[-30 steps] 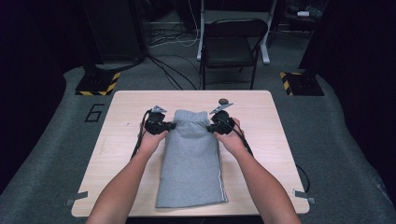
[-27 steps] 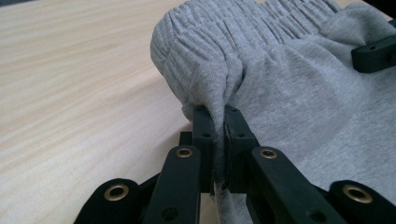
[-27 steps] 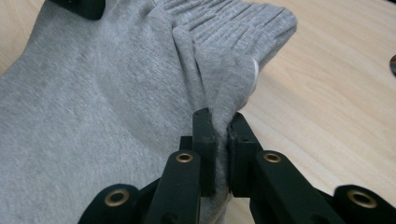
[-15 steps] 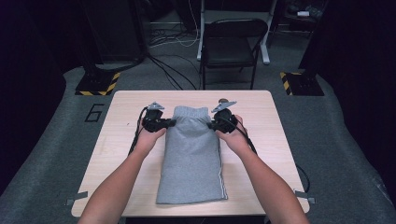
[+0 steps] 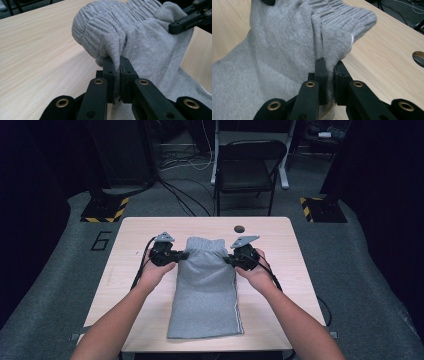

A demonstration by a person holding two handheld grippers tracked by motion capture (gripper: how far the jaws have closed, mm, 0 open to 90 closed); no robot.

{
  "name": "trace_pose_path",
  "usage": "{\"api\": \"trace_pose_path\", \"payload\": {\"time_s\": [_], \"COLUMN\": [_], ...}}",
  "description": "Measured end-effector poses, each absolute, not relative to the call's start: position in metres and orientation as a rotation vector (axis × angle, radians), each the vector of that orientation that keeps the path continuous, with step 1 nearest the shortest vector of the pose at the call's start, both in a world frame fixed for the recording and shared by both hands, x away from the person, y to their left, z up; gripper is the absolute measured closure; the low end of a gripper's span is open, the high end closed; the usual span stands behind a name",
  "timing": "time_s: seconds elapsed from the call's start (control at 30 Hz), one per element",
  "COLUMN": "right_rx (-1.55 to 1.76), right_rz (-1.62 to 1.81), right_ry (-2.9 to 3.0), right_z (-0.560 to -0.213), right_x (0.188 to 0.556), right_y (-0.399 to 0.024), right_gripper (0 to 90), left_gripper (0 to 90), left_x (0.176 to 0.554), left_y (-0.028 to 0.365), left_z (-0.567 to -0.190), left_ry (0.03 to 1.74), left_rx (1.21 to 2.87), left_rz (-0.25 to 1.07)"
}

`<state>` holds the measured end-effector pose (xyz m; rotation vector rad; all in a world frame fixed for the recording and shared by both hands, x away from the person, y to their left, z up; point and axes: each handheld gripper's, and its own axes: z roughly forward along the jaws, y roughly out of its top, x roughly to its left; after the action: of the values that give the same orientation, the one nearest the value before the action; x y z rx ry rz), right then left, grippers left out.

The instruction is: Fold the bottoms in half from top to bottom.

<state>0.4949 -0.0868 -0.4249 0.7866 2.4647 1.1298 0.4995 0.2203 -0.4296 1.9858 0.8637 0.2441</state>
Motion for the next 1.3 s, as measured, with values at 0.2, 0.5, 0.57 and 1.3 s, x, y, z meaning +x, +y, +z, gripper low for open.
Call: {"api": "trace_pose_path", "payload": {"time_s": [0.2, 0.5, 0.57, 1.3], "right_rx": [0.791, 0.781, 0.787, 0.759], "right_rz": [1.169, 1.198, 1.217, 1.214], "right_ry": [2.451, 2.453, 2.453, 2.509], "right_z": [-0.429, -0.436, -0.436, -0.458], "right_x": [0.488, 0.476, 0.472, 0.434], "right_y": [-0.091, -0.092, -0.093, -0.096], "right_gripper": [82.9, 82.8, 82.8, 82.6], "left_gripper": [85.2, 85.3, 85.2, 85.2], "left_x": [0.492, 0.48, 0.477, 0.437], "left_y": [0.221, 0.225, 0.227, 0.226], "left_z": [-0.435, -0.444, -0.446, -0.468], "left_ry": [0.863, 0.858, 0.85, 0.81], "left_rx": [1.999, 1.991, 1.991, 2.035], "left_rz": [0.218, 0.195, 0.19, 0.127]}}
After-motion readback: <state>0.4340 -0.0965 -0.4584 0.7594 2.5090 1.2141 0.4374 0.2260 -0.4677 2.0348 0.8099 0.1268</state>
